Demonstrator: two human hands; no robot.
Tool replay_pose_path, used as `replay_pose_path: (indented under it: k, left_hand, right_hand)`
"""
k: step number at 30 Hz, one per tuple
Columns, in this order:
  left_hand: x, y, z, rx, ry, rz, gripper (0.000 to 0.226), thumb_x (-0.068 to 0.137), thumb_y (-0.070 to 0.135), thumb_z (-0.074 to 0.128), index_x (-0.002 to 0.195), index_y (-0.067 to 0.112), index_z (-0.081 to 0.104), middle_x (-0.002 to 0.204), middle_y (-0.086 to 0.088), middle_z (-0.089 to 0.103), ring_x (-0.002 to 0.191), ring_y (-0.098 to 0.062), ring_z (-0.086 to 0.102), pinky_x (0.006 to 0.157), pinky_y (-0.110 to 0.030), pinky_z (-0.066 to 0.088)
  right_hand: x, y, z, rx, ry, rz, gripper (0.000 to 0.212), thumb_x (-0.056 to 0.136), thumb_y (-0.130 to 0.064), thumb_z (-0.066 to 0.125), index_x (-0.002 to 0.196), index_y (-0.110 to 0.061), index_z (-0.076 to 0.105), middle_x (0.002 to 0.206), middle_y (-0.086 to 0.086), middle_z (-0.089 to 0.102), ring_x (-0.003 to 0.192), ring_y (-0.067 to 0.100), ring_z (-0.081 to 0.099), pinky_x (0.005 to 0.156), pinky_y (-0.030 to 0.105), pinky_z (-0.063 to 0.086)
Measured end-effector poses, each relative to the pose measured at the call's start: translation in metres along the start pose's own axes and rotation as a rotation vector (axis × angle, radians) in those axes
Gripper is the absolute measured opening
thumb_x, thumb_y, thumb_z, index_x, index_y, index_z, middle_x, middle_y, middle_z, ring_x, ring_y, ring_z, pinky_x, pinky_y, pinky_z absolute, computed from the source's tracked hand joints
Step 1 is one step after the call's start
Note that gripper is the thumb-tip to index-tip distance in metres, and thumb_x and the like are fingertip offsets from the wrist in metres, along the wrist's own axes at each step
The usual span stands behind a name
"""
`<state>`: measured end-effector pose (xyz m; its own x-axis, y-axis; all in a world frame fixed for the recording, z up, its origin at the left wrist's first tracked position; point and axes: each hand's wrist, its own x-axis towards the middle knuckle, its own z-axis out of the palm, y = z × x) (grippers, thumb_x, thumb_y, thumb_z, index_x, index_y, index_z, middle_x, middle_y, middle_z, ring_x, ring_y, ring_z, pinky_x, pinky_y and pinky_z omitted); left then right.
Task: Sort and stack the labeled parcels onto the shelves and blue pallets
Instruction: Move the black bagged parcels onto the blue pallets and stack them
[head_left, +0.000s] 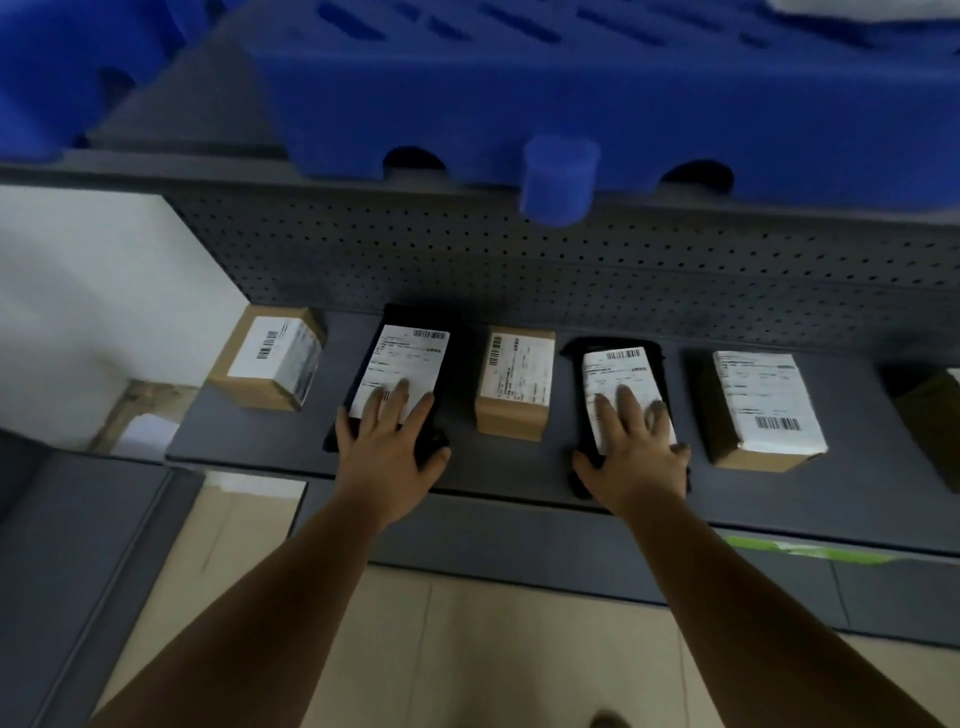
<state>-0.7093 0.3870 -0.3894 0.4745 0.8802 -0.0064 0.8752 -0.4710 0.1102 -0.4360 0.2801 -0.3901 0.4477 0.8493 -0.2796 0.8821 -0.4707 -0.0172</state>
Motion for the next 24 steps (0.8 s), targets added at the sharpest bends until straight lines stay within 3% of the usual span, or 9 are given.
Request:
replay_pose_path:
  k: [4, 8, 16, 24]
  left_hand:
    - [0.015, -0.01, 0.005, -0.001, -0.044, -0.041, 0.075, 0.087, 0.069, 0.038, 0.151, 0.038, 0.013, 0.162, 0.003, 0.003, 0.148, -0.025, 0.002, 0.114, -0.063, 0.001]
    - [0.024, -0.016, 0.006, 0.027, -0.085, -0.018, 0.078, 0.085, 0.072, 0.036, 0.151, 0.041, 0.006, 0.161, 0.006, -0.006, 0.148, -0.024, -0.005, 0.114, -0.063, -0.001]
    - [0.032, -0.026, 0.015, 0.037, -0.086, -0.008, 0.076, 0.086, 0.07, 0.038, 0.149, 0.045, 0.003, 0.161, 0.008, -0.007, 0.146, -0.025, 0.0, 0.108, -0.06, 0.023]
    - [0.015, -0.005, 0.012, -0.009, -0.064, -0.063, 0.072, 0.088, 0.063, 0.04, 0.15, 0.039, 0.011, 0.161, 0.003, 0.0, 0.144, -0.027, 0.007, 0.106, -0.057, 0.026]
  right_hand:
    - [-0.002, -0.001, 0.003, 0.004, 0.003, 0.009, 0.087, 0.083, -0.074, 0.035, 0.15, -0.038, -0.009, 0.159, -0.011, -0.015, 0.146, 0.032, -0.007, 0.109, 0.064, 0.023]
    - [-0.008, 0.001, 0.006, 0.016, 0.02, 0.021, 0.088, 0.082, -0.074, 0.036, 0.149, -0.04, -0.01, 0.159, -0.013, -0.017, 0.147, 0.03, -0.009, 0.109, 0.061, 0.024]
    - [-0.011, 0.0, 0.012, -0.026, 0.057, 0.019, 0.086, 0.084, -0.071, 0.036, 0.149, -0.038, -0.009, 0.159, -0.011, -0.016, 0.146, 0.031, -0.006, 0.105, 0.056, 0.033]
    - [-0.024, -0.011, 0.012, 0.015, 0.127, 0.05, 0.078, 0.085, -0.066, 0.038, 0.15, -0.036, 0.006, 0.16, -0.011, -0.005, 0.143, 0.031, 0.006, 0.102, 0.053, 0.037]
